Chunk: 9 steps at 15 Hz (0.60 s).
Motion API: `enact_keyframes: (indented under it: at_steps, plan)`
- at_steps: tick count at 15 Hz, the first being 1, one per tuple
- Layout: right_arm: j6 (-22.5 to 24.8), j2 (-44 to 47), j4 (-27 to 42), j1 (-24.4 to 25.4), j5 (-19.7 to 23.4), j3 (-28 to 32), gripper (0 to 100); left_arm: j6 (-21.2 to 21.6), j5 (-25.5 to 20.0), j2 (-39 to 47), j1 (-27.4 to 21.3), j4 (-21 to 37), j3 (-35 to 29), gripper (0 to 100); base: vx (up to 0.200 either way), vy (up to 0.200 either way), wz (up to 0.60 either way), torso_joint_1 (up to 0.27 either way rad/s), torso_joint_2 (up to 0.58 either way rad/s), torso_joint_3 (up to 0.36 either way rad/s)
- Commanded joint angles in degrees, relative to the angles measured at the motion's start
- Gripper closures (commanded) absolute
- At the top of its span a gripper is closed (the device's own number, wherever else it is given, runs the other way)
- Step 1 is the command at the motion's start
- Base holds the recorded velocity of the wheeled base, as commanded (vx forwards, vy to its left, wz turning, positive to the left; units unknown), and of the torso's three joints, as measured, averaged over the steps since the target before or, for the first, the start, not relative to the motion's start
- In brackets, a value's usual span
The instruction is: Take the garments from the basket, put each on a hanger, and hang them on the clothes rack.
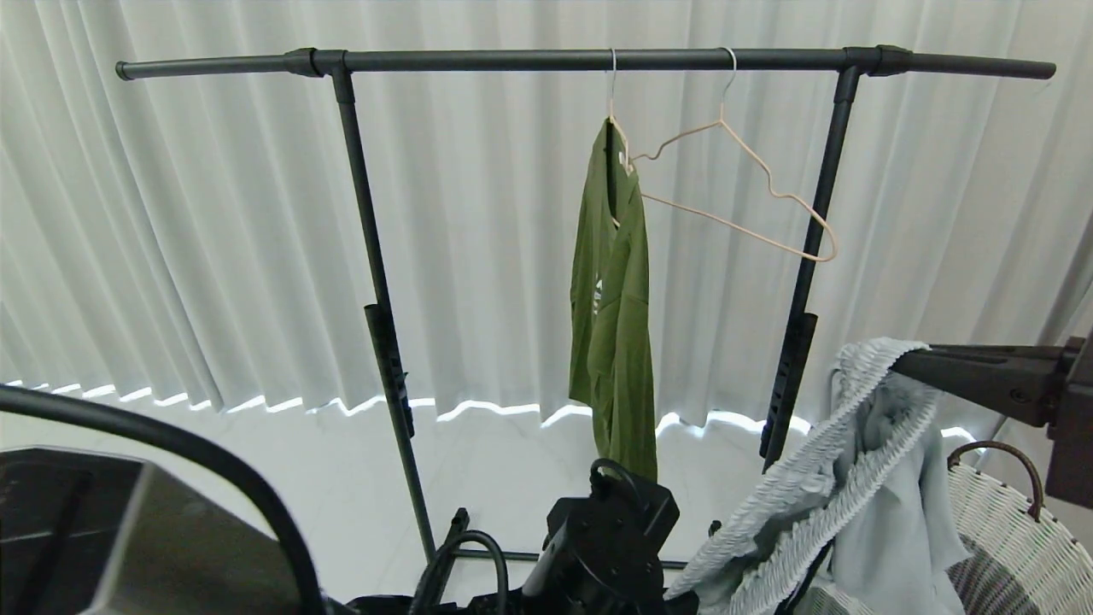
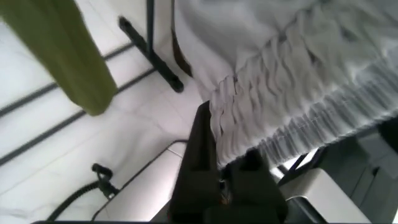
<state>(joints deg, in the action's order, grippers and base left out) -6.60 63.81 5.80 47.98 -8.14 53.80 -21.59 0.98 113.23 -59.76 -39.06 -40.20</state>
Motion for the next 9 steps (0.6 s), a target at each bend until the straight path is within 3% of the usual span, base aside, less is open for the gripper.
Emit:
enact_keyframes:
  at_steps: [1, 3, 4, 5, 6, 9]
  plan:
    - [2.1, 0.3, -0.2, -5.3, 0.1, 0.0, 100, 0.1, 1.3, -12.0, 0.4, 2.3, 1.0, 100, 0.0, 0.0, 0.0, 0.0, 0.0, 0.0]
    - [4.9, 0.3, -0.5, -7.9, 1.3, 1.5, 100, 0.1, 1.4, -20.7, 2.6, 11.9, -3.7, 100, 0.0, 0.0, 0.0, 0.0, 0.0, 0.0]
    - [6.5, 0.4, -0.5, -9.3, 3.5, 3.5, 100, 0.1, 1.7, -26.4, 4.7, 20.4, -10.4, 100, 0.0, 0.0, 0.0, 0.0, 0.0, 0.0]
    - [7.1, 0.8, -0.5, -9.9, 4.2, 4.6, 100, 0.2, 1.7, -28.3, 5.7, 24.0, -13.6, 100, 0.0, 0.0, 0.0, 0.0, 0.0, 0.0]
    - [8.7, 1.7, -0.8, -10.7, 5.2, 7.2, 100, 2.0, 1.7, -32.1, 7.7, 33.3, -21.1, 100, 0.0, 0.0, 0.0, 0.0, 0.0, 0.0]
    - [11.2, 4.6, -0.9, -10.5, 5.6, 13.9, 100, 13.2, 2.1, -37.6, 13.2, 52.8, -31.3, 100, 0.0, 0.0, 0.0, 0.0, 0.0, 0.0]
